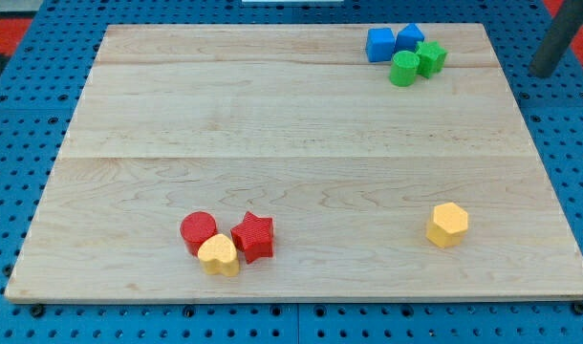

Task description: Slide the green star and the green circle left and down

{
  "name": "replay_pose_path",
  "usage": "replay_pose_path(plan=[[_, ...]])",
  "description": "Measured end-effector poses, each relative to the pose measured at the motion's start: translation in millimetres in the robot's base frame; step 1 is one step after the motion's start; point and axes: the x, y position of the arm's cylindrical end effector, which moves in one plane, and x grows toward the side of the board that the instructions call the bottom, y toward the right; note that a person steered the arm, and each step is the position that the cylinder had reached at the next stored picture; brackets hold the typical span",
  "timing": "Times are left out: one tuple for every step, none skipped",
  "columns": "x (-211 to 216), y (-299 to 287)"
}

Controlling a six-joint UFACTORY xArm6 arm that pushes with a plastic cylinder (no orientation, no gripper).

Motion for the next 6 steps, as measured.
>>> replay_pose_path(plan=[[-26, -34], [-26, -89], [-26, -135], [-11, -173], [11, -212], [21, -239]])
